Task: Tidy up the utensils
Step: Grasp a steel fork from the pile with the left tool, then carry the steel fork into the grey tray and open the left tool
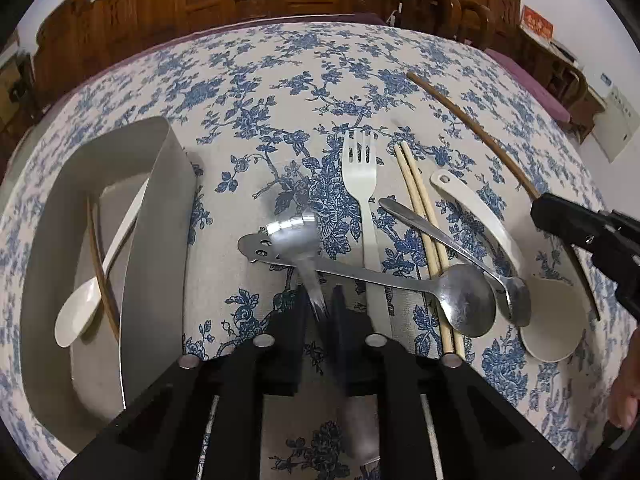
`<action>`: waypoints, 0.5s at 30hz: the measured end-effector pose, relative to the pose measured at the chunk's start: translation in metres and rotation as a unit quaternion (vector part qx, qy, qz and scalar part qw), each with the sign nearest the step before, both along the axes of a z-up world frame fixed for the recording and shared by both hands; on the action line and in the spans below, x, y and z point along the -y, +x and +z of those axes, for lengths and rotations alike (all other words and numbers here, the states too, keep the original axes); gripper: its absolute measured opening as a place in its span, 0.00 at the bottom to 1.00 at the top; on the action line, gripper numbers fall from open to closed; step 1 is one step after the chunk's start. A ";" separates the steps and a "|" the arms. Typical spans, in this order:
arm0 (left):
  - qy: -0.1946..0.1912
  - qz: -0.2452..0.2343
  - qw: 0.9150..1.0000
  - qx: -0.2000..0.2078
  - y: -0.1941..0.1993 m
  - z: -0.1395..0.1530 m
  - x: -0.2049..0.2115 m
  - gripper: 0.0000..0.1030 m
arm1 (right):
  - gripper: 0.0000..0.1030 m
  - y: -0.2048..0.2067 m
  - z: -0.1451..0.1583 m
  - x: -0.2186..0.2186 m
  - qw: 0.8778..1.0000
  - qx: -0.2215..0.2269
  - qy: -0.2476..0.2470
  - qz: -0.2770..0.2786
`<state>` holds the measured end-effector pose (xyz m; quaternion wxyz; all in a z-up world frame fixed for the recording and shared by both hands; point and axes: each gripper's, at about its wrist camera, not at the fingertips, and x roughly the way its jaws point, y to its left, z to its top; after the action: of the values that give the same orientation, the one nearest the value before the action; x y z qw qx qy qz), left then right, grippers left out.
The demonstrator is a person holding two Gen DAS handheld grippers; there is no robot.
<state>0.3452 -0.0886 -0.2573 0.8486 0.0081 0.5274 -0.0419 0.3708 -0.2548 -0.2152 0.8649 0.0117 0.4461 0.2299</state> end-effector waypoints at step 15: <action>-0.007 -0.011 0.999 0.046 -0.015 0.047 -0.012 0.06 | 0.06 -0.015 -0.004 -0.007 1.000 -0.001 0.004 -0.001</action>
<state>0.3307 -0.0763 -0.2105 0.8715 0.0096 0.4872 -0.0548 0.3560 -0.2476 -0.2196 0.8644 0.0160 0.4461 0.2313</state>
